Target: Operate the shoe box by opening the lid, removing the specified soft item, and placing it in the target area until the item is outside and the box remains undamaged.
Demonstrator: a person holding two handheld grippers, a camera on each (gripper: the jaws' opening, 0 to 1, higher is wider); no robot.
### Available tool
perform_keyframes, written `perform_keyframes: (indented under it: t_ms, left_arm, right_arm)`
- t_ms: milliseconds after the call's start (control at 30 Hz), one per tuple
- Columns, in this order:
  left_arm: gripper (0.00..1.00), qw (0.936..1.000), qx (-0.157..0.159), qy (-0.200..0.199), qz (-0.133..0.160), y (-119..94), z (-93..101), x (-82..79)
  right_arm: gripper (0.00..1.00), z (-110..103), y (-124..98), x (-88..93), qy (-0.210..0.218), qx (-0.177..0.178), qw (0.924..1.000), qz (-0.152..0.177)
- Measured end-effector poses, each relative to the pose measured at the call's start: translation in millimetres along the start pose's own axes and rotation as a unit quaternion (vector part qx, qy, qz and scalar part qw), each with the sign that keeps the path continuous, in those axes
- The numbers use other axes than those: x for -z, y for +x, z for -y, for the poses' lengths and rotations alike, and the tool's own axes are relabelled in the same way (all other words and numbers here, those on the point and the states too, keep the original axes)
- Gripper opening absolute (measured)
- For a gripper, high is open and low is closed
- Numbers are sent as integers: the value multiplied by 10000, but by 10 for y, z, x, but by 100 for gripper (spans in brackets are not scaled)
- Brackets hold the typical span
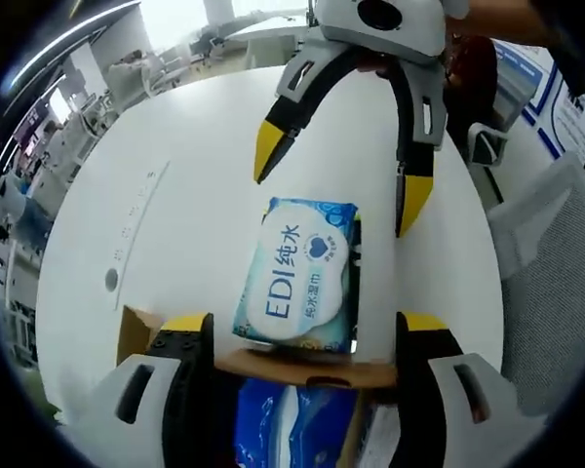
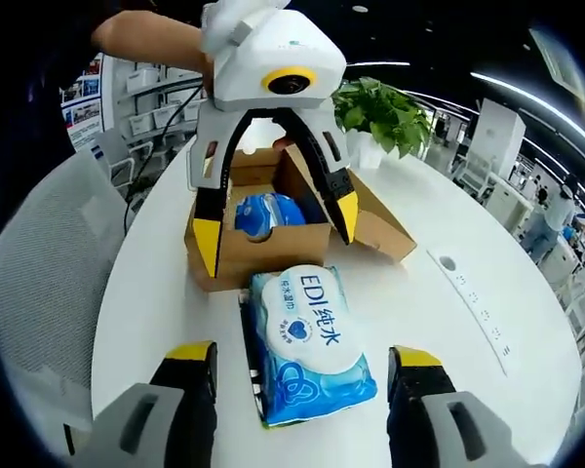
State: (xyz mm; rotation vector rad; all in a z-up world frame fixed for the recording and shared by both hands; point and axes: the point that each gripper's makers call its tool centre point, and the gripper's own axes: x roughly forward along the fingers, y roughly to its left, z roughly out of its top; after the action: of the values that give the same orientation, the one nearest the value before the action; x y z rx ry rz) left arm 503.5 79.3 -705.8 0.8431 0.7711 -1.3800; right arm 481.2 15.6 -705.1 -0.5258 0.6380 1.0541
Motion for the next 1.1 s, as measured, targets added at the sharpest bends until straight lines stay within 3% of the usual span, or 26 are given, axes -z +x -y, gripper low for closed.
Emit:
perform_keyframes:
  t_ms: [500, 1100]
  left_arm:
    - [80, 9995, -182, -220, 116, -272, -5, 111]
    - [87, 9982, -311, -473, 215, -577, 54, 425]
  right_arm:
    - [71, -42, -179, -220, -57, 161, 9999, -23]
    - [72, -135, -133, -522, -204, 193, 9996, 4]
